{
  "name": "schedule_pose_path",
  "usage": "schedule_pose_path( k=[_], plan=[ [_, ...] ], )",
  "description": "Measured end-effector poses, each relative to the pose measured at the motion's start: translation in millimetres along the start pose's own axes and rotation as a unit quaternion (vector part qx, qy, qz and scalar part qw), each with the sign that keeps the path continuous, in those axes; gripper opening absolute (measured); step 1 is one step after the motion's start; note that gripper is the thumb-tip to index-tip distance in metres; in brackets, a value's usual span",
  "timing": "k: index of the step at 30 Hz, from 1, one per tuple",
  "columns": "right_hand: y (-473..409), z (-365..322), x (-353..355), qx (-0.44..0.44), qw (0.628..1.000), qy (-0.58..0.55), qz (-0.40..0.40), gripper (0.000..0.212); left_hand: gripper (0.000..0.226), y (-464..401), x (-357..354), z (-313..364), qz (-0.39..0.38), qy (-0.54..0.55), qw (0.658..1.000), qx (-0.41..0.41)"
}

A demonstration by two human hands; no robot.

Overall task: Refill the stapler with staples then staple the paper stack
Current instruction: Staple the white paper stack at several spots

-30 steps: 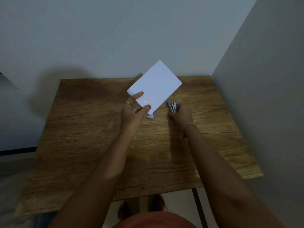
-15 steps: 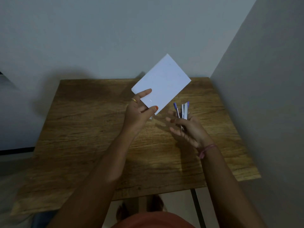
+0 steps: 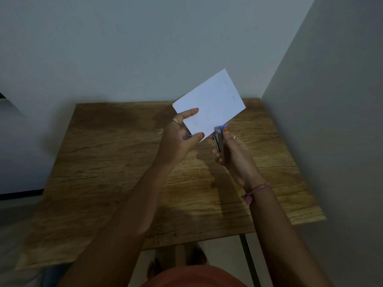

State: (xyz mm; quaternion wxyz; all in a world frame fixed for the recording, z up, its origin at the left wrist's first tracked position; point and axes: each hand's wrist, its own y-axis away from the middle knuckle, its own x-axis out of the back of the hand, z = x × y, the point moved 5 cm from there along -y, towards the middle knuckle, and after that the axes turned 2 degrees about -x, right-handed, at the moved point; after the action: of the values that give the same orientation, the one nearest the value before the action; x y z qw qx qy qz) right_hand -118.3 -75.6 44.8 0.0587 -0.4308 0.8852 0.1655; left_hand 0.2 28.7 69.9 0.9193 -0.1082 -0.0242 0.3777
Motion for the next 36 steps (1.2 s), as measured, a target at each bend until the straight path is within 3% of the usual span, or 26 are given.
schedule_pose_path(
  k=[9,15,20,22,24,26,28,36],
  plan=[
    [4.8,-7.0,-8.4,-0.032,0.996,-0.049,-0.071,0.034,0.059,1.2,-1.3,10.1,-0.076,-0.021,0.997,-0.017],
    [3.3,-3.2,-8.2,-0.044,0.996,-0.052,-0.056,0.028,0.065,2.2,-3.2,14.7,-0.103,-0.013,0.994,-0.022],
    [3.4,-4.0,-12.5,-0.034,0.995,-0.072,-0.054,0.025,0.113,4.7,-3.3,14.0,-0.079,0.040,0.995,-0.051],
    [3.8,-5.0,-13.6,-0.033,0.993,-0.093,-0.062,0.023,0.119,8.3,-5.6,7.7,-0.050,0.051,0.997,-0.031],
    [4.5,-5.9,-14.5,-0.035,0.991,-0.108,-0.075,0.023,0.094,12.7,-9.5,2.4,-0.025,0.069,0.997,-0.006],
    [5.6,-7.1,-16.4,-0.037,0.990,-0.106,-0.089,0.027,0.048,16.6,-13.8,-0.4,-0.011,0.094,0.996,0.009],
    [7.2,-6.9,-17.6,-0.043,0.989,-0.105,-0.097,0.031,0.025,20.2,-15.1,-2.8,0.016,0.090,0.996,0.026],
    [10.1,-3.1,-15.6,-0.061,0.963,-0.205,-0.162,0.031,0.019,27.4,-17.1,4.4,0.077,0.037,0.996,0.018]
  ],
)
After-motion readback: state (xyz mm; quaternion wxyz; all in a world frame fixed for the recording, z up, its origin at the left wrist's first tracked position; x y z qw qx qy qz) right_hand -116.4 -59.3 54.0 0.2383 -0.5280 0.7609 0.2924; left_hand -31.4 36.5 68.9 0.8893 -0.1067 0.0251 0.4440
